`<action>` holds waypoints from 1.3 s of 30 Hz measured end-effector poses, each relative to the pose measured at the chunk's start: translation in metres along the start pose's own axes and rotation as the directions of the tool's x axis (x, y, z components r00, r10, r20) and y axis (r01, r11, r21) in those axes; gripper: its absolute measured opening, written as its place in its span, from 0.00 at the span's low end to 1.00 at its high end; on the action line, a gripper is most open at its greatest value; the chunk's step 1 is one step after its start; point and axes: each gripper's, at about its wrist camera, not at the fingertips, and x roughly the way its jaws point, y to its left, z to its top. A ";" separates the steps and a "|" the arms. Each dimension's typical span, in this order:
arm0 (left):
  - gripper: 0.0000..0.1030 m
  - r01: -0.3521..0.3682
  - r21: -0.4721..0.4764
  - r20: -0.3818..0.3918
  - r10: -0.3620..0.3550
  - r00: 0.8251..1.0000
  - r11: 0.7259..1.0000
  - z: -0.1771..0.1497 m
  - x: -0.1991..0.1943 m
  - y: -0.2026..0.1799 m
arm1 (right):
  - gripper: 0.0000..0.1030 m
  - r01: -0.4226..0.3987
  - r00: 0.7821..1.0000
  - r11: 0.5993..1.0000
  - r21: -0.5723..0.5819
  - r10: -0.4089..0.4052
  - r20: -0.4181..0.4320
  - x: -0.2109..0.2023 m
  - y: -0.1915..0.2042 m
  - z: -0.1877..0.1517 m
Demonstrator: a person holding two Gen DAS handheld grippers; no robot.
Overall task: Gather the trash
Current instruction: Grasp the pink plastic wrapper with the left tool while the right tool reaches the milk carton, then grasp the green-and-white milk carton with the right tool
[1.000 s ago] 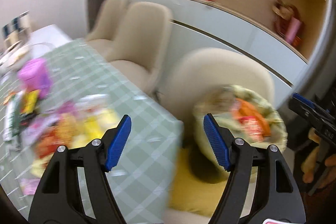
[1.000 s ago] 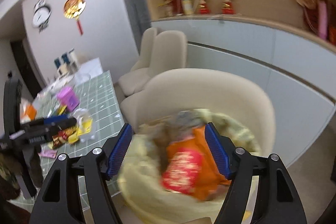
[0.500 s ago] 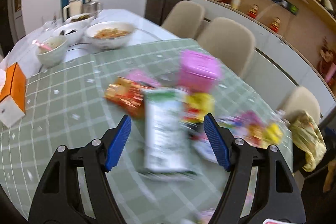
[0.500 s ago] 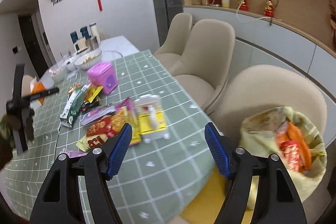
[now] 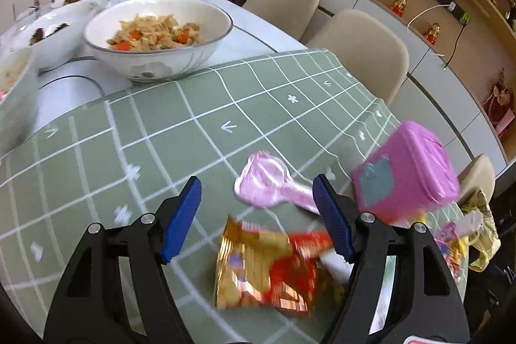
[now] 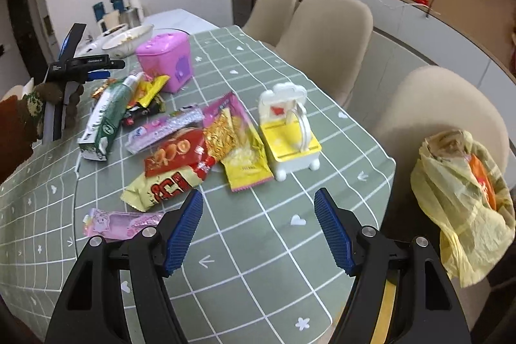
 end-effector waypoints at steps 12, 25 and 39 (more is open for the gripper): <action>0.34 0.011 0.083 -0.032 -0.008 0.999 0.996 -0.021 0.015 -0.025 | 0.66 0.038 0.999 0.999 -0.015 -0.038 -0.019 0.005 0.019 0.011; 0.33 0.122 -0.046 -0.016 -0.123 0.992 0.991 -0.080 -0.057 -0.040 | 0.66 -0.207 0.978 0.974 -0.095 0.208 0.005 0.026 0.094 0.070; 0.33 0.046 -0.175 0.091 -0.031 0.995 0.983 -0.082 -0.094 0.000 | 0.65 -0.366 0.917 0.928 0.069 0.373 -0.140 0.100 0.204 0.061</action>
